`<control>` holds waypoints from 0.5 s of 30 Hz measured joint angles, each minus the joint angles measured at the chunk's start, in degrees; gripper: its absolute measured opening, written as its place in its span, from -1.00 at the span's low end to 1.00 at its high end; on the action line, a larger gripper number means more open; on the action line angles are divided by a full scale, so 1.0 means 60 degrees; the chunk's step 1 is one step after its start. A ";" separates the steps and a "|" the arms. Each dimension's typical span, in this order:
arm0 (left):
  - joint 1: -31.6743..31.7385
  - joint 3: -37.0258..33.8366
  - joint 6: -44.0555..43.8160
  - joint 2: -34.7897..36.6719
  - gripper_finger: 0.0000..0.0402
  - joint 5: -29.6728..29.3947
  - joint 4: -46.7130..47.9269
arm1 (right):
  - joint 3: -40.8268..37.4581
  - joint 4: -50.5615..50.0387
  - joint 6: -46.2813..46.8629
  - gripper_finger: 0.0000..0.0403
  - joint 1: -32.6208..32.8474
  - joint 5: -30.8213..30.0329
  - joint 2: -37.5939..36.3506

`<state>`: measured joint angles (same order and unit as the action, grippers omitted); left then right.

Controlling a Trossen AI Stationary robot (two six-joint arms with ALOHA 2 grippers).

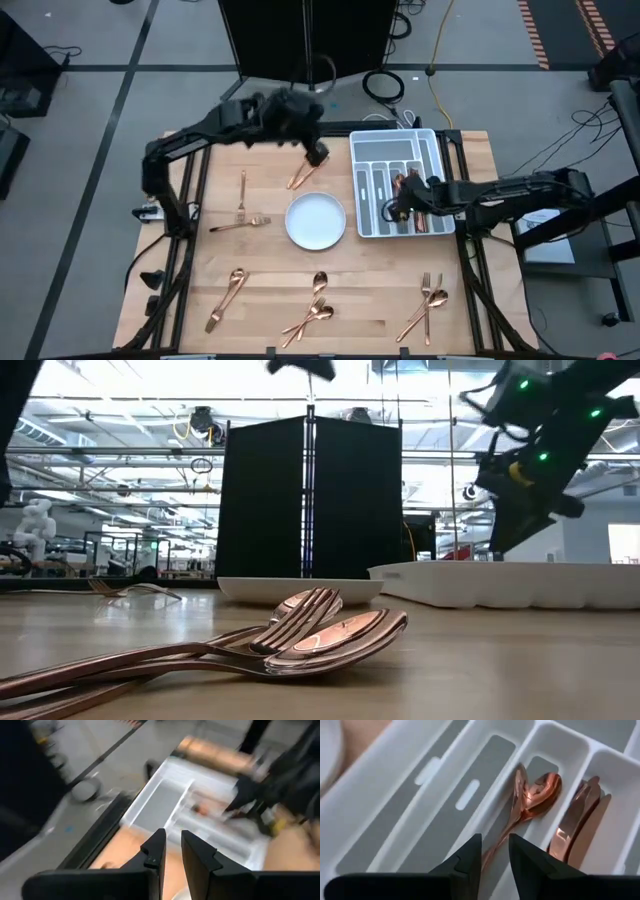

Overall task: Sort silverware
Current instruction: Put the spoon in the silverware tray

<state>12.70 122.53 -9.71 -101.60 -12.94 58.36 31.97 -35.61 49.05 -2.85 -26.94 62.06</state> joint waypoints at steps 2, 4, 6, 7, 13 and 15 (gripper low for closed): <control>-0.0256 -0.1294 -0.0106 0.0624 -0.73 -0.0617 -0.0315 | 0.0000 0.0140 -0.0108 -0.56 -0.0198 0.0086 0.0297; -0.0427 -0.2875 -0.0319 0.1373 -0.73 -0.0879 -0.0956 | 0.0001 0.0191 -0.0114 -0.56 -0.0279 0.0118 0.0603; -0.0466 -0.4521 -0.0552 0.2255 -0.73 -0.0936 -0.1965 | 0.0000 0.0206 -0.0115 -0.56 -0.0320 0.0225 0.0860; -0.0442 -0.5327 -0.0683 0.2703 -0.73 -0.0952 -0.2508 | 0.0001 0.0225 -0.0111 -0.56 -0.0334 0.0247 0.0995; -0.0427 -1.0180 -0.1612 0.5392 -0.73 -0.0855 -0.6805 | 0.0003 0.0629 -0.0089 -0.56 -0.0390 0.0321 0.1703; -0.0515 -1.1553 -0.1836 0.5928 -0.73 -0.0466 -0.8756 | 0.0003 0.0717 -0.0076 -0.56 -0.0400 0.0393 0.1866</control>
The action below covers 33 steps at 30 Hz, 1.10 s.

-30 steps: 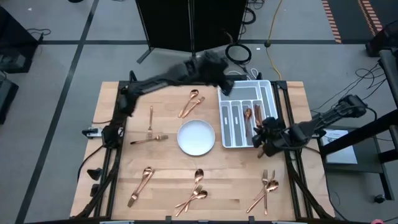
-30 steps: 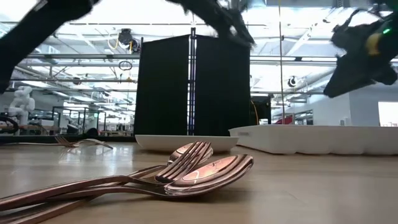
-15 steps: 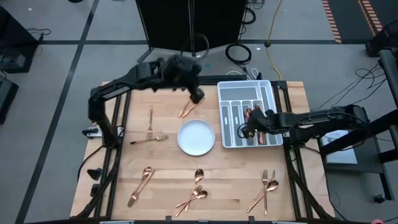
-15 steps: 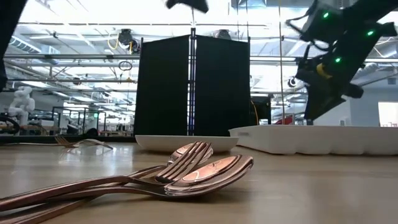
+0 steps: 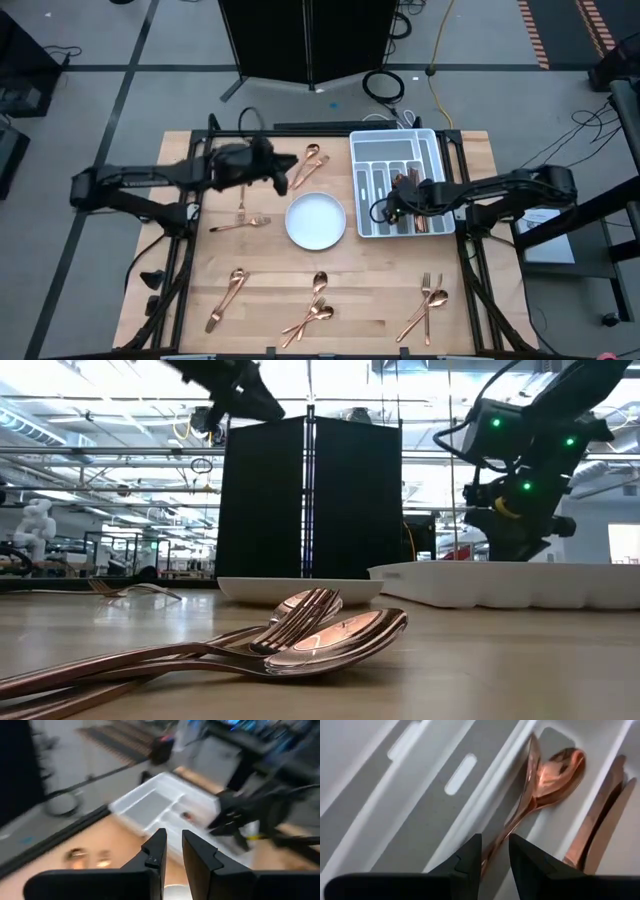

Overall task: Sort silverware
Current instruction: Put the spoon in the silverware tray

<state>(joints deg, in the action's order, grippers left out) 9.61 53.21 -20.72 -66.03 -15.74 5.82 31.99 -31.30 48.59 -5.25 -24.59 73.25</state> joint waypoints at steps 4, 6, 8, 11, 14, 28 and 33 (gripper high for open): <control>0.0002 -0.1834 -0.0488 0.0503 -0.73 0.0617 -0.2570 | 0.0000 0.0017 0.0179 -0.56 -0.0074 0.0140 0.0348; 0.0006 -0.2278 -0.0611 0.0543 -0.73 0.0757 -0.3183 | 0.0000 0.0093 0.0260 -0.56 -0.0085 0.0132 0.0538; -0.0018 -0.2538 -0.0726 0.0523 -0.73 0.0842 -0.3603 | 0.0000 0.0159 0.0293 -0.56 -0.0096 0.0166 0.0711; -0.0199 -0.2814 -0.0575 0.0519 -0.73 0.0872 -0.4515 | 0.0005 0.0163 0.0548 -0.59 -0.0093 0.0166 0.0919; -0.0436 -0.2865 -0.0175 0.0485 -0.73 0.0881 -0.4835 | 0.0015 0.0163 0.0730 -0.74 -0.0089 0.0125 0.0973; -0.0751 -0.2867 0.0600 0.0442 -0.73 0.0898 -0.5056 | 0.0247 -0.0342 0.1248 -0.99 -0.0384 -0.0119 -0.0569; -0.0751 -0.2867 0.0838 0.0325 -0.73 0.0957 -0.5022 | 0.0229 -0.0191 0.2090 -1.00 -0.0384 -0.0075 -0.0889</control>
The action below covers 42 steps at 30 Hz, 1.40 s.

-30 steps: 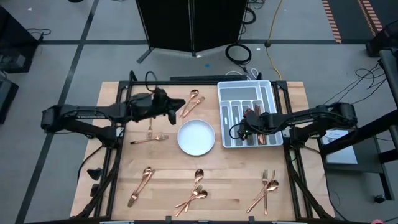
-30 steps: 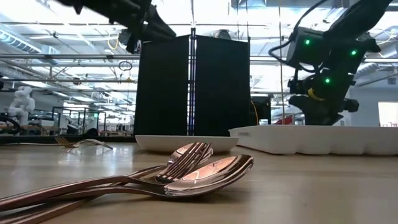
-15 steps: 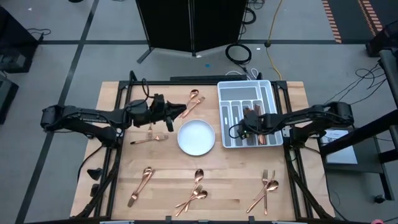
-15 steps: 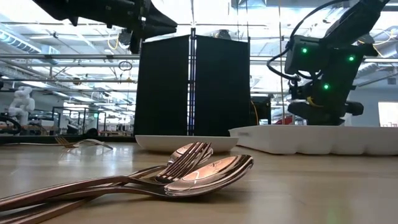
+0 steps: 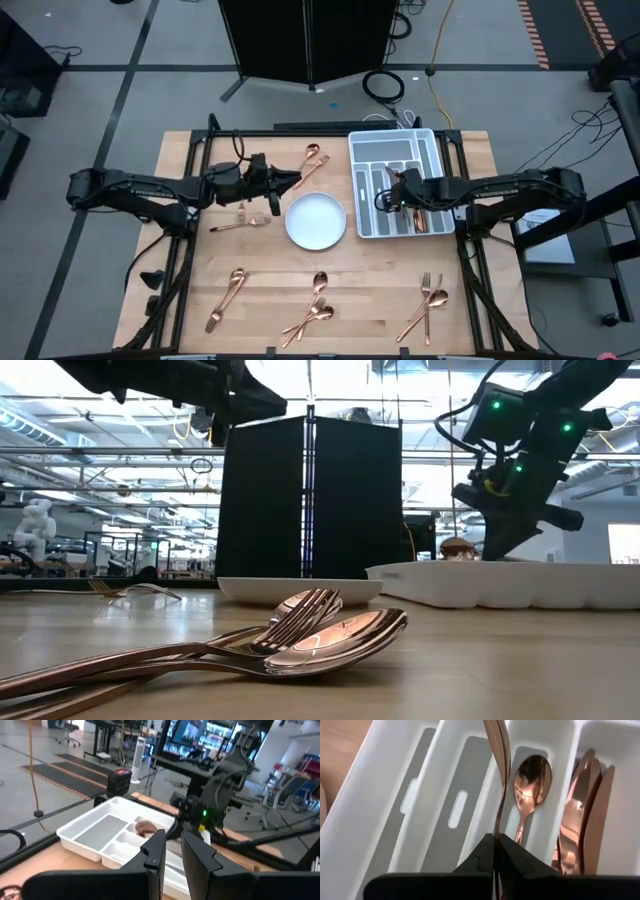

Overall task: Sort silverware
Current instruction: Put the spoon in the silverware tray

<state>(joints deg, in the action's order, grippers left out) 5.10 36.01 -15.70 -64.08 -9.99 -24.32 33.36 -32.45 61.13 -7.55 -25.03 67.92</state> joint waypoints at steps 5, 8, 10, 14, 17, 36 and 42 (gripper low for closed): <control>0.0000 0.0004 0.0021 -0.0090 -0.73 0.0206 -0.0018 | 0.0000 0.0043 0.0713 -1.00 -0.0040 0.0193 0.0040; 0.0000 0.0004 0.0021 -0.0090 -0.73 0.0424 0.0001 | 0.0000 0.0102 0.1083 -1.00 -0.0040 0.0229 0.0088; 0.0000 0.0004 0.0026 -0.0092 -0.73 0.0574 0.0000 | 0.0000 0.0097 0.1301 -1.00 -0.0040 0.0206 0.0098; 0.0000 0.0004 0.0255 -0.0089 -0.73 0.0878 0.0045 | -0.0290 0.0245 0.1748 -0.99 -0.0066 0.0209 0.0106; 0.0000 0.0006 0.0286 -0.0093 -0.73 0.0894 0.0171 | -0.0732 0.0705 0.2036 -0.93 -0.0078 0.0410 0.0110; 0.0000 0.0005 0.0520 -0.0089 -0.73 0.1092 0.0150 | -0.1245 0.1434 0.0864 -0.46 -0.0487 0.0505 0.0102; 0.0002 0.0011 0.0899 -0.0086 -0.73 0.1519 0.0536 | -0.0352 0.0878 -0.0301 -0.46 -0.0479 0.0155 0.0090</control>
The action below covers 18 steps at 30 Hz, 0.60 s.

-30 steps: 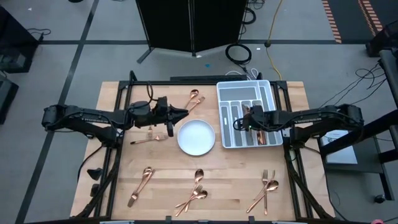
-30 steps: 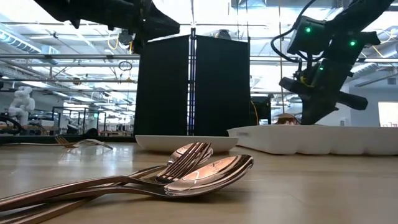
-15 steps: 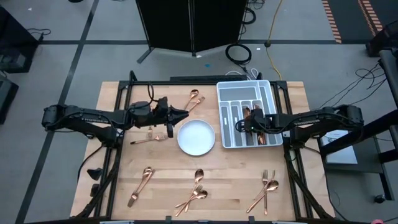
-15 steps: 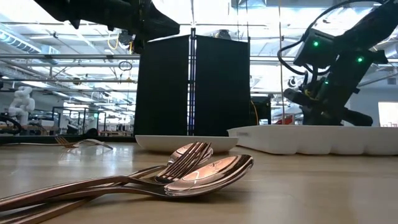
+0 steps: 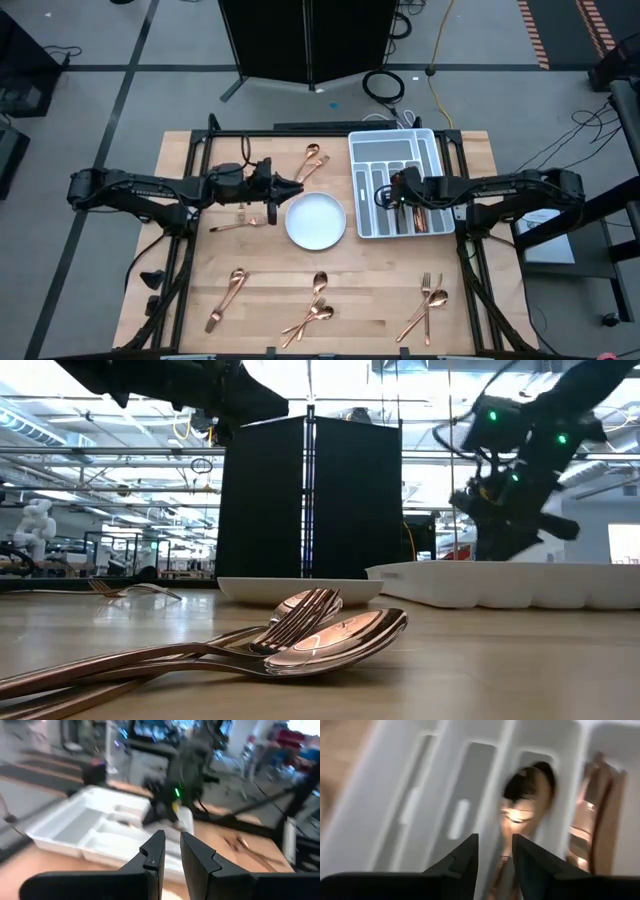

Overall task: Sort silverware
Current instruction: Put the spoon in the silverware tray

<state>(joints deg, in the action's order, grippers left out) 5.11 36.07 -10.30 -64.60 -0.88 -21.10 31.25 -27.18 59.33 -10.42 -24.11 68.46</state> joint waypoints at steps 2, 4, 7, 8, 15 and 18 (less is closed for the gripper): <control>-0.0002 0.0000 -0.0485 0.0000 -0.73 0.0595 0.0510 | 0.0298 -0.0202 -0.0271 -0.46 0.0139 0.0114 -0.0019; -0.0135 0.0000 -0.1148 -0.0043 -0.73 0.1254 0.1038 | 0.0545 -0.0251 -0.0538 -0.47 0.0364 0.0253 -0.0027; -0.0805 0.0004 -0.1938 -0.0282 -0.73 0.1713 0.1624 | 0.0744 -0.0199 -0.0779 -0.46 0.0856 0.0261 -0.0035; -0.1113 0.0004 -0.2129 -0.0414 -0.73 0.1730 0.1642 | 0.0750 -0.0115 -0.0793 -0.47 0.1040 0.0238 -0.0035; -0.3159 0.0365 -0.4715 -0.1848 -0.73 0.1694 0.1540 | 0.0750 0.0513 -0.0541 -0.47 0.2754 -0.0311 -0.0031; -0.3927 0.0861 -0.5624 -0.2588 -0.73 0.1657 0.1695 | 0.0750 0.0717 -0.0505 -0.47 0.3573 -0.0445 -0.0031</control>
<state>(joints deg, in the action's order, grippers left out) -18.44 41.24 -44.04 -80.12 9.06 -10.93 35.75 -22.88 56.29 11.02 -26.78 68.27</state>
